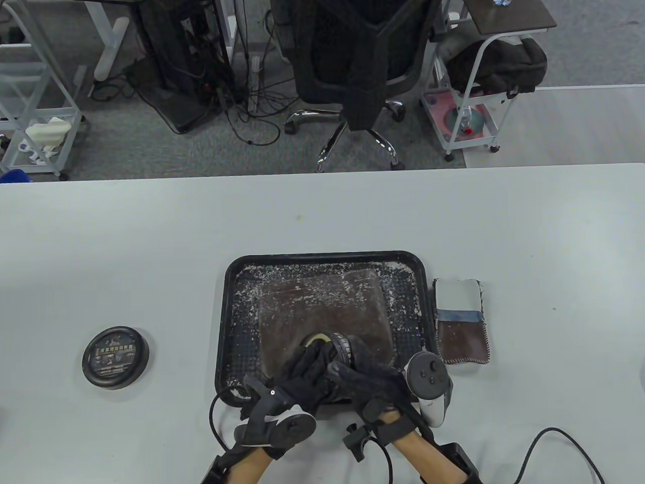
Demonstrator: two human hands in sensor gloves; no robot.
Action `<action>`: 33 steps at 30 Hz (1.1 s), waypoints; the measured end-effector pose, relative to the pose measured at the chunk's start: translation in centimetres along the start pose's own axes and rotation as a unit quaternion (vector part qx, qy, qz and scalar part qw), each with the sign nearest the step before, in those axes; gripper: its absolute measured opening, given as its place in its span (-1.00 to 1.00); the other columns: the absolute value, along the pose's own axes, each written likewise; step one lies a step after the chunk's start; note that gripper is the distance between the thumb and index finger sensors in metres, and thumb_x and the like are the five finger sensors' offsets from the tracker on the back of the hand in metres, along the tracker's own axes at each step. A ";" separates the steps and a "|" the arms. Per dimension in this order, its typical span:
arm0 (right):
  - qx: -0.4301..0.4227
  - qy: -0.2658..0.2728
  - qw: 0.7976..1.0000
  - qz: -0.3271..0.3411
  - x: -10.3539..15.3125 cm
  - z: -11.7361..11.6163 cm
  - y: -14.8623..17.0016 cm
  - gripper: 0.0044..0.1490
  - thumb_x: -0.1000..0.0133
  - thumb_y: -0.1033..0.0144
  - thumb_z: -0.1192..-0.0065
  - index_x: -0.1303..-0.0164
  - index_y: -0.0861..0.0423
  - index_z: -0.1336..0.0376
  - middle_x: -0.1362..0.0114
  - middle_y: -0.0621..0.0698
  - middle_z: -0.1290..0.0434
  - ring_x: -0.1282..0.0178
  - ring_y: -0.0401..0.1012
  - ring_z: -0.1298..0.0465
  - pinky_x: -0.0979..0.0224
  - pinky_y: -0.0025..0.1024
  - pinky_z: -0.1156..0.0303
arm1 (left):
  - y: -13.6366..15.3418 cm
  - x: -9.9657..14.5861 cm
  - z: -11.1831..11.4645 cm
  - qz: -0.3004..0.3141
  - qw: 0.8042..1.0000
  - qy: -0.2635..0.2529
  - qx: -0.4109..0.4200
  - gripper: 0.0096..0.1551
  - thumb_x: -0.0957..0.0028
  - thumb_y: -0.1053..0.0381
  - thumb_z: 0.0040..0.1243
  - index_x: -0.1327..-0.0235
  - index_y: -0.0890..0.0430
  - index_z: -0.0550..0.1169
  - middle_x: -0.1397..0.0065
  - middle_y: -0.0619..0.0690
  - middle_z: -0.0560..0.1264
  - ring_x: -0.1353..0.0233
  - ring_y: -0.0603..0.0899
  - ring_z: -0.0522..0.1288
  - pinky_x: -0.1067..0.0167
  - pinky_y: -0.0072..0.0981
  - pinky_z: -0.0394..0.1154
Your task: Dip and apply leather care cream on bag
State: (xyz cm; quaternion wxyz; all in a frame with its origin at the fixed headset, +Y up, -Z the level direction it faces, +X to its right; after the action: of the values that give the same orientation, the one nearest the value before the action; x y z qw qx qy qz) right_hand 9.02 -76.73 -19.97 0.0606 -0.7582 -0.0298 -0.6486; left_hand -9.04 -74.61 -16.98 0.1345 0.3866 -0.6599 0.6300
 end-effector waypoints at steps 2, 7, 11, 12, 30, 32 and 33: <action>-0.006 0.002 1.000 0.000 0.1 0.1 0.0 0.10 -0.19 0.07 -0.45 -0.45 0.62 0.00 -0.23 0.67 -0.33 -0.10 0.46 -0.54 -0.04 0.11 -0.60 | -0.2 0.1 -0.1 0.008 1.000 -0.005 -0.003 -0.36 0.01 0.00 0.24 -0.39 -0.18 0.37 -0.56 -0.04 0.30 -0.54 0.22 0.38 -0.45 -0.01 0.34; 0.019 0.003 1.000 0.015 0.2 0.1 -0.5 0.09 -0.20 0.05 -0.44 -0.48 0.59 0.00 -0.26 0.66 -0.32 -0.12 0.45 -0.53 -0.07 0.10 -0.59 | -0.6 0.1 -0.2 -0.008 0.999 -0.029 -0.029 -0.37 -0.04 -0.03 0.20 -0.43 -0.11 0.36 -0.54 0.05 0.33 -0.51 0.23 0.43 -0.40 0.02 0.39; 0.023 -0.001 0.999 0.032 0.4 -0.7 -0.7 0.11 -0.21 0.06 -0.41 -0.48 0.61 0.05 -0.26 0.68 -0.29 -0.14 0.46 -0.51 -0.09 0.10 -0.59 | 0.2 -0.2 -0.9 -0.065 0.998 -0.019 -0.003 -0.39 -0.07 -0.08 0.19 -0.42 -0.10 0.37 -0.51 0.05 0.38 -0.47 0.20 0.50 -0.36 0.02 0.42; 0.026 -0.002 0.999 0.034 0.4 -1.1 -0.8 0.12 -0.22 0.07 -0.40 -0.49 0.61 0.07 -0.27 0.70 -0.27 -0.15 0.47 -0.50 -0.10 0.11 -0.58 | 0.4 -0.2 -1.0 -0.081 0.997 -0.018 0.012 -0.39 -0.07 -0.07 0.20 -0.42 -0.08 0.38 -0.50 0.07 0.39 -0.46 0.22 0.50 -0.35 0.03 0.43; -0.042 0.004 0.999 0.017 -0.2 1.1 0.7 0.09 -0.22 0.10 -0.40 -0.53 0.56 0.08 -0.31 0.68 -0.26 -0.20 0.49 -0.46 -0.13 0.15 -0.53 | -0.9 0.1 -1.4 -0.015 0.997 -0.042 -0.057 -0.38 0.01 0.03 0.24 -0.40 -0.12 0.48 -0.52 0.05 0.38 -0.49 0.23 0.47 -0.39 0.04 0.40; -0.039 0.024 0.999 0.025 -0.2 1.9 0.7 0.09 -0.22 0.09 -0.38 -0.54 0.53 0.09 -0.33 0.66 -0.25 -0.21 0.48 -0.46 -0.14 0.14 -0.53 | -0.7 0.4 -1.8 -0.024 0.996 -0.066 -0.059 -0.38 0.01 0.03 0.24 -0.40 -0.11 0.47 -0.51 0.06 0.39 -0.48 0.23 0.48 -0.38 0.04 0.41; -0.041 0.033 0.998 0.023 -0.1 2.5 0.7 0.08 -0.22 0.10 -0.37 -0.55 0.52 0.10 -0.34 0.65 -0.24 -0.22 0.48 -0.45 -0.16 0.15 -0.52 | -0.6 0.7 -2.1 -0.030 0.994 -0.085 -0.058 -0.38 0.01 0.04 0.25 -0.40 -0.10 0.48 -0.51 0.06 0.39 -0.48 0.24 0.49 -0.38 0.04 0.41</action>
State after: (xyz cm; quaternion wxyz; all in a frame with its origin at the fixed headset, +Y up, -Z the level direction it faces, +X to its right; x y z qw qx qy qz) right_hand 11.53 -77.13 -20.53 0.0454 -0.7386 0.0162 -0.6725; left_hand -9.70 -72.85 -15.74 0.1194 0.4500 -0.6924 0.5512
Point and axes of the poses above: the tracker on the back of each hand, its own y axis roughly to the little-finger side, its own x axis roughly from the fingertips to the wrist, z = x × y, the point moved 2 cm from there along -x, roughly from the wrist to the fingertips
